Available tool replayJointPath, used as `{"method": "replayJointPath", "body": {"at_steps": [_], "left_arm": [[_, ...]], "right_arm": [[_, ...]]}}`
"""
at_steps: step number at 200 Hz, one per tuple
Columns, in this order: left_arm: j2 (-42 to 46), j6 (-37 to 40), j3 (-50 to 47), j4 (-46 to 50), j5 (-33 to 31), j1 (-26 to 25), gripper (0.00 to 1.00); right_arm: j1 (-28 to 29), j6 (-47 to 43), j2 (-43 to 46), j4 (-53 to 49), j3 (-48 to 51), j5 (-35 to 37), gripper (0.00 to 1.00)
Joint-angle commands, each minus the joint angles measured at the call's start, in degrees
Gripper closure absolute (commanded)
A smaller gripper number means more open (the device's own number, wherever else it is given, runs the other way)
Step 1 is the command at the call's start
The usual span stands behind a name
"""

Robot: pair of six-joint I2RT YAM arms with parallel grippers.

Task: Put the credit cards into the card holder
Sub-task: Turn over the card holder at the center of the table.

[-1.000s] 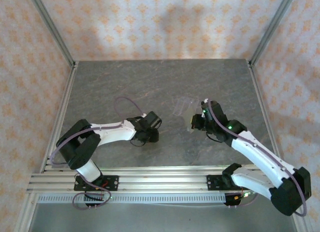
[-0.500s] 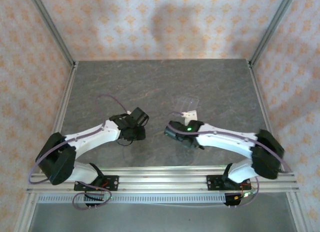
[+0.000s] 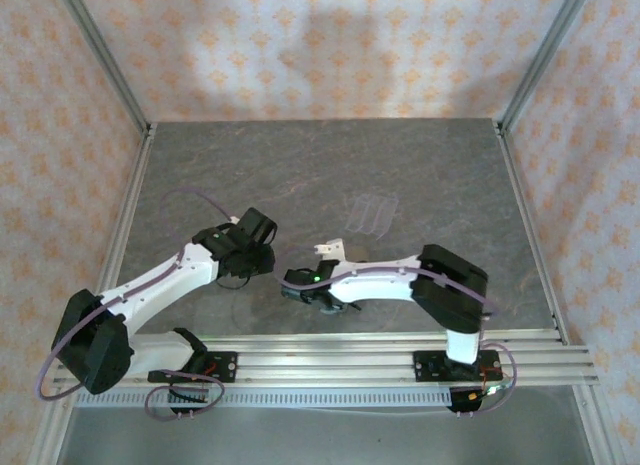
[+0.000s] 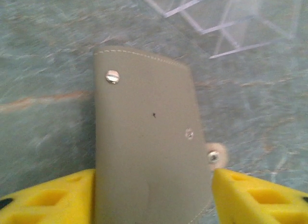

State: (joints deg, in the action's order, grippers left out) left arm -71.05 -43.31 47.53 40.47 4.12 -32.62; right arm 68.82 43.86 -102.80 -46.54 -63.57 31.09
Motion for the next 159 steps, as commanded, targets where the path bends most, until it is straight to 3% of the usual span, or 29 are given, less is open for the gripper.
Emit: {"method": "replayJointPath", "body": {"at_steps": [1, 33, 57, 77, 126, 159], "left_arm": [[0.1, 2.4, 0.6, 0.9, 2.6, 0.4, 0.62], [-3.3, 5.0, 2.0, -3.3, 5.3, -1.7, 0.63], [-9.8, 6.0, 5.6, -5.3, 5.8, -6.1, 0.63], [-15.8, 6.5, 9.3, -7.8, 6.0, -10.2, 0.63], [-29.6, 6.8, 19.9, -10.5, 8.2, -15.9, 0.63], [-35.7, 7.2, 24.3, -10.1, 8.4, -17.4, 0.63]], "right_arm": [[-2.4, -6.9, 12.4, 12.5, 5.6, -11.9, 0.32], [-8.9, -9.2, 26.4, 12.8, 12.2, -18.0, 0.34], [-13.1, -11.7, 29.5, 8.1, 12.6, -17.5, 0.41], [-17.5, -13.0, 29.5, 7.8, 14.4, -19.1, 0.53], [-27.2, -16.0, 31.1, 17.7, 21.7, -29.6, 0.47], [-31.6, -17.2, 29.9, 24.8, 24.2, -38.1, 0.49]]}}
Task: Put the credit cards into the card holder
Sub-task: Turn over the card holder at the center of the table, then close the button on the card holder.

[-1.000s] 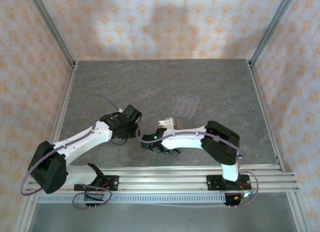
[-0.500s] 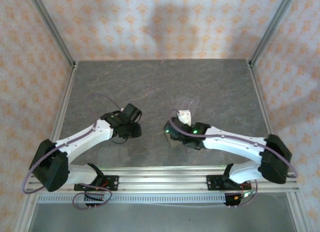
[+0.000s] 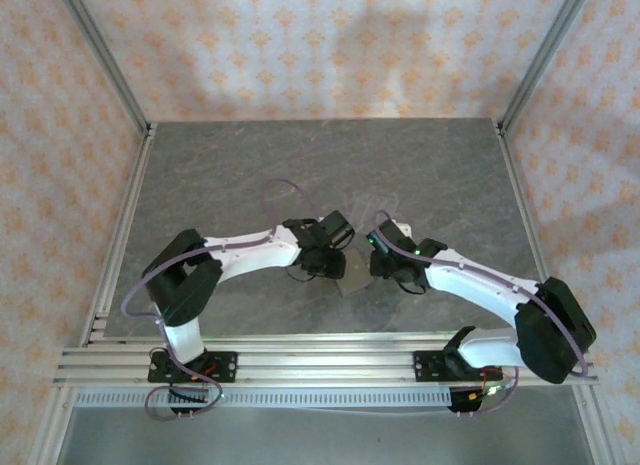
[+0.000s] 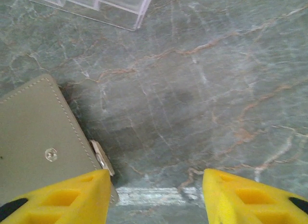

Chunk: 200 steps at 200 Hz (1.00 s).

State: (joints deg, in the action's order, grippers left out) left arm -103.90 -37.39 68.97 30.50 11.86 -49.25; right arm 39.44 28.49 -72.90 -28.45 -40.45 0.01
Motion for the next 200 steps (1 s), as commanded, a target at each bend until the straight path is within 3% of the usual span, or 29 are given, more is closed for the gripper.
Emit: {"method": "replayJointPath", "body": {"at_steps": [1, 33, 131, 200], "left_arm": [[-3.0, 1.3, 2.9, -0.1, 0.7, -0.8, 0.63], [-4.9, 1.4, 2.4, -0.1, -0.1, -1.4, 0.63], [-4.9, 0.7, -1.3, -2.0, 0.2, -2.5, 0.64], [-4.7, 0.7, -1.6, -2.2, 0.3, -2.5, 0.64]], "right_arm": [[-2.3, -1.9, 0.0, 6.8, 1.1, -7.2, 0.50], [-3.7, -2.5, -1.2, 10.1, 1.9, -10.8, 0.55], [-4.0, -3.6, -4.2, 8.9, 1.4, -10.2, 0.75], [-4.0, -3.9, -4.3, 9.8, 1.2, -13.3, 0.94]]}}
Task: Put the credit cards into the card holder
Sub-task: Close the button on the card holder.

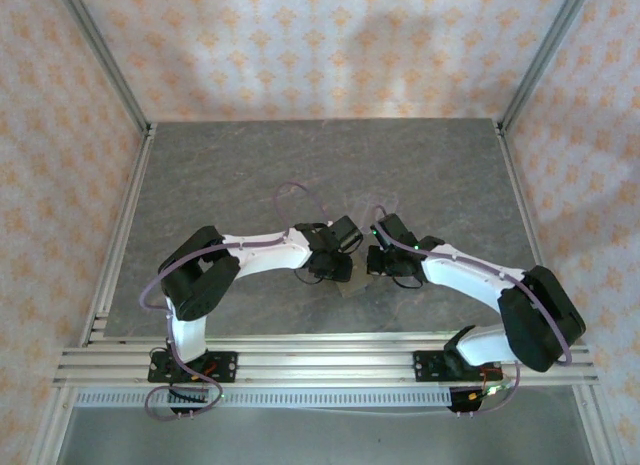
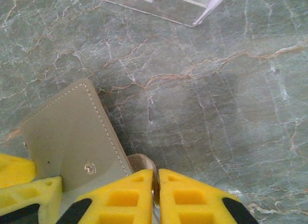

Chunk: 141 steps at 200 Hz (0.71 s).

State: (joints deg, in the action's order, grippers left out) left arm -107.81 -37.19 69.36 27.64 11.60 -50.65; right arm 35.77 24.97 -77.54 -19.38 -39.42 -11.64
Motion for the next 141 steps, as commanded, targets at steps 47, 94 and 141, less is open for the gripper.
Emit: {"method": "replayJointPath", "body": {"at_steps": [47, 94, 141], "left_arm": [[0.6, 2.5, -2.1, 1.7, 1.3, -1.2, 0.64], [3.0, 5.4, -3.3, 2.9, 3.7, -1.6, 0.64], [6.0, 3.3, -1.8, 3.4, 2.6, -0.2, 0.61]], "right_arm": [[-0.4, 0.2, 3.2, 1.6, 0.7, -4.6, 1.00], [-1.1, 0.2, 3.5, 2.0, -0.2, -7.1, 1.00], [-1.1, 1.6, 3.1, 4.0, 1.4, -9.3, 1.00]]}}
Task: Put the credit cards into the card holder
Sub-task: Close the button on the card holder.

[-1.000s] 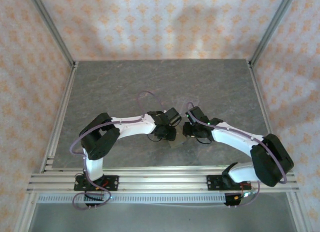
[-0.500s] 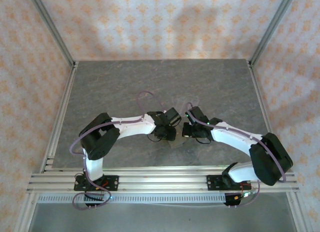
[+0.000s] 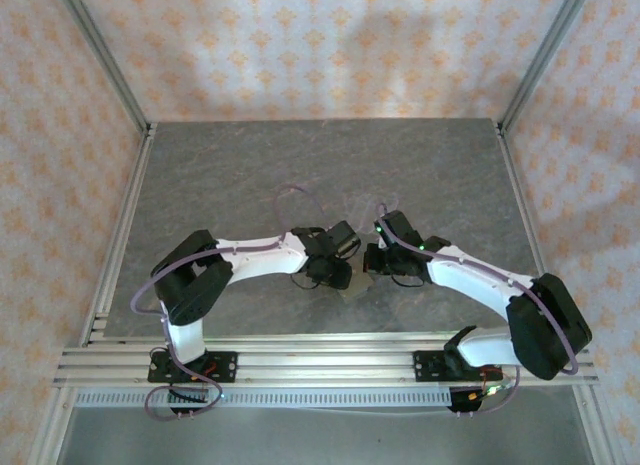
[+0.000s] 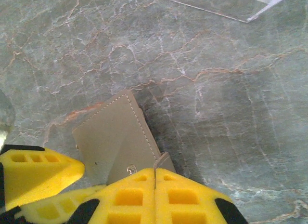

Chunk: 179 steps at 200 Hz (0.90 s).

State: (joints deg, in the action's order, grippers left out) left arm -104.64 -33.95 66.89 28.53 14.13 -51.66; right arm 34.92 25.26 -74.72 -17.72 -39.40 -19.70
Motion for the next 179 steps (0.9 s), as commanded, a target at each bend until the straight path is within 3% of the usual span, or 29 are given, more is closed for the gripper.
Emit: {"method": "replayJointPath", "body": {"at_steps": [1, 63, 104, 179], "left_arm": [[2.9, -0.1, 0.7, 2.5, 0.0, 0.8, 0.61], [-2.3, 0.6, 8.0, 5.5, -1.7, 4.3, 0.64], [-8.1, 2.0, 10.3, 6.3, -2.1, 3.1, 0.68], [-7.6, 2.9, 4.8, 3.1, -1.5, -0.9, 0.68]], "right_arm": [[-0.3, 1.3, 0.3, 2.4, 1.5, -1.2, 1.00], [-0.3, 2.5, 2.1, 3.5, 3.8, -2.4, 1.00], [-0.3, 2.7, 2.3, 3.7, 3.6, -2.9, 1.00], [-0.3, 3.2, 2.0, 3.3, 2.5, -1.2, 1.00]]}}
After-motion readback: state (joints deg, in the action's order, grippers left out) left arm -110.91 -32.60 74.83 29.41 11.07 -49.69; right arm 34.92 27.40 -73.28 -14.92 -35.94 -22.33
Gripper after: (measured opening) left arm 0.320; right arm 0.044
